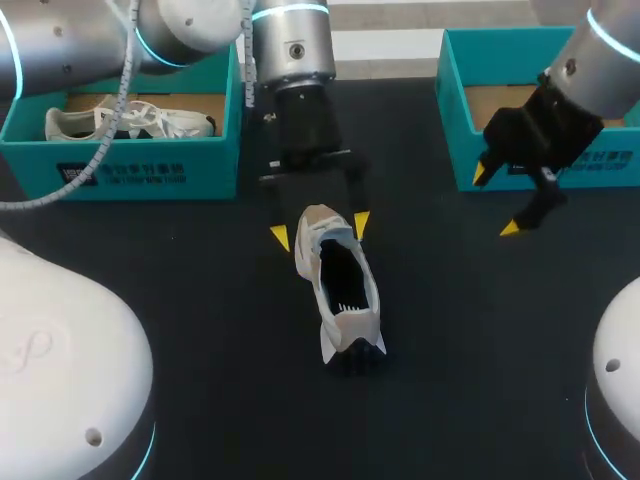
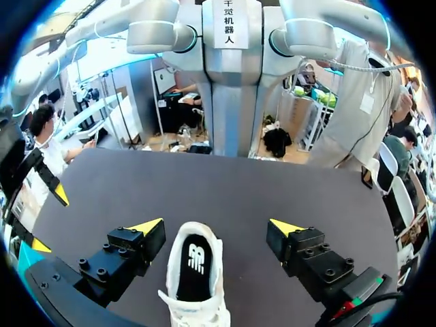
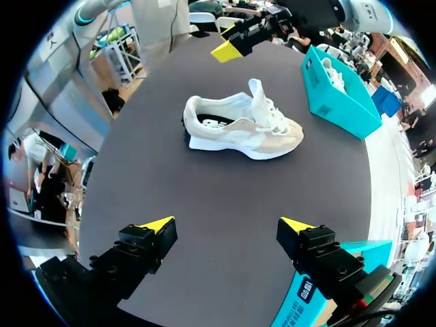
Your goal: Take the shoe out of the shoebox, open the shoe tongue, remove and reinsert the insole, then place the shoe into the shoebox
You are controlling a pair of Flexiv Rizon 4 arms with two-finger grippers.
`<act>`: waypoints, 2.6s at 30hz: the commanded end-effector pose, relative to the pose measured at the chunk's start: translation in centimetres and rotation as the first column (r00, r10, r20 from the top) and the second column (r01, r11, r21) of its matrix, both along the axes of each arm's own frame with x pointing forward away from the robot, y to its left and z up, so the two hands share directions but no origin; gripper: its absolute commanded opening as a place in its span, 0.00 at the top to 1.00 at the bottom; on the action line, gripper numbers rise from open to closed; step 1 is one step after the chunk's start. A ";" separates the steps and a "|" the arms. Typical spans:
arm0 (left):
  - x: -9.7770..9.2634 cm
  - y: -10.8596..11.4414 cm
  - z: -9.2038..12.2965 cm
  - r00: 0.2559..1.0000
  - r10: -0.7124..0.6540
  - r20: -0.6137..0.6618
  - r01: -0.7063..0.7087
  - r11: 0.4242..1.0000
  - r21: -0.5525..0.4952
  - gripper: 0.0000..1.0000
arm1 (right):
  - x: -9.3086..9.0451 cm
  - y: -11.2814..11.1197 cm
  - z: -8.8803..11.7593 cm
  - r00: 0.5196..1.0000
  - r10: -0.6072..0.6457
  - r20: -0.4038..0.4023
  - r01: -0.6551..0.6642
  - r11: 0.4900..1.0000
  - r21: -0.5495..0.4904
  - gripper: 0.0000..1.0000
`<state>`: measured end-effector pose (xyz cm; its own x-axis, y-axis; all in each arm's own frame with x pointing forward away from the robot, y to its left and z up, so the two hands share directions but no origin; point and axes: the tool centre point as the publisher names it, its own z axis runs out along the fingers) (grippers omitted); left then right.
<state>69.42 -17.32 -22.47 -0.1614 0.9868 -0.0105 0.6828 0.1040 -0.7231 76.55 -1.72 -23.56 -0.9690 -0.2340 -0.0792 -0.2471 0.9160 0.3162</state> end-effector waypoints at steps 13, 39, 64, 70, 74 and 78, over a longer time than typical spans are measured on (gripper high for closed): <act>-2.9 -1.1 -3.7 0.953 0.007 0.304 -0.033 0.996 0.080 1.00 | -0.6 -0.5 1.1 1.000 -0.004 0.009 0.004 1.000 -0.003 0.00; -2.5 -1.9 -6.2 0.907 -0.006 0.421 -0.059 0.988 0.141 1.00 | -0.6 -0.5 1.1 1.000 -0.004 0.009 0.004 1.000 -0.003 0.00; 1.5 -3.7 -15.2 0.723 0.055 0.689 -0.139 0.988 0.067 1.00 | -0.6 -0.5 1.1 1.000 -0.004 0.009 0.004 1.000 -0.003 0.00; 1.4 -3.3 -17.3 0.663 0.064 0.746 -0.137 0.990 0.037 1.00 | -0.6 -0.5 1.1 1.000 -0.004 0.009 0.004 1.000 -0.003 0.00; 1.6 -3.3 -18.4 0.659 0.072 0.748 -0.149 0.988 0.037 1.00 | -0.6 -0.5 1.1 1.000 -0.004 0.009 0.004 1.000 -0.003 0.00; 1.8 -3.1 -17.7 0.666 0.072 0.742 -0.153 0.987 0.041 1.00 | -0.6 -0.5 1.1 1.000 -0.004 0.009 0.004 1.000 -0.003 0.00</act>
